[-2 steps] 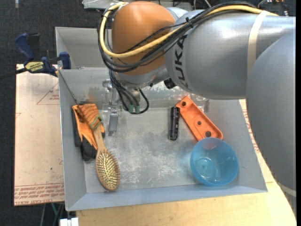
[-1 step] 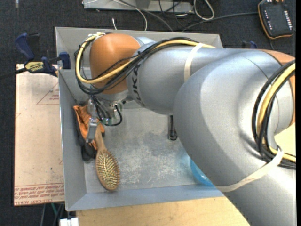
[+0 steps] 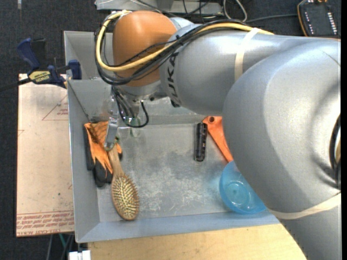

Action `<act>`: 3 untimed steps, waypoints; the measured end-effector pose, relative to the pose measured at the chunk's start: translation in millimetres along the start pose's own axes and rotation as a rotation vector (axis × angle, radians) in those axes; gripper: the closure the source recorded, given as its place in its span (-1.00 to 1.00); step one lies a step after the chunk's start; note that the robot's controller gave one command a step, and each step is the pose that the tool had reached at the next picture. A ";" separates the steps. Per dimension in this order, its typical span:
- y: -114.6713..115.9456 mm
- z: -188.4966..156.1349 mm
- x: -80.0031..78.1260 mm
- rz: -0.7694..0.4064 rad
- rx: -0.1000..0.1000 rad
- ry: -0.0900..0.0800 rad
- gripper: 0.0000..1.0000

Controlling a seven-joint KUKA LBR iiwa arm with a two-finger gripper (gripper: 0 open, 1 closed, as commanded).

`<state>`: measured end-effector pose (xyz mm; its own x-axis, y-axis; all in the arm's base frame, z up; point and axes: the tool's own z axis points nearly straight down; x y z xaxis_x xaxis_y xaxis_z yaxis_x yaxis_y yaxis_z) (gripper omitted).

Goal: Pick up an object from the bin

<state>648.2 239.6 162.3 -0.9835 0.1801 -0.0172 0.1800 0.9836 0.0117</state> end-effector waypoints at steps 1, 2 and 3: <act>2.5 84.7 10.2 -0.049 0.009 0.022 -1.00; 6.1 91.5 17.6 0.123 0.000 -0.001 -1.00; 3.3 84.1 9.5 -0.029 0.005 0.014 1.00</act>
Offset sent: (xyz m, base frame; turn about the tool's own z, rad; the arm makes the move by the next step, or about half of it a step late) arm -0.0148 0.0104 -0.0923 0.1275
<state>641.1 245.3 78.1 -0.9885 0.1515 -0.0031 0.1515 0.9884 0.0065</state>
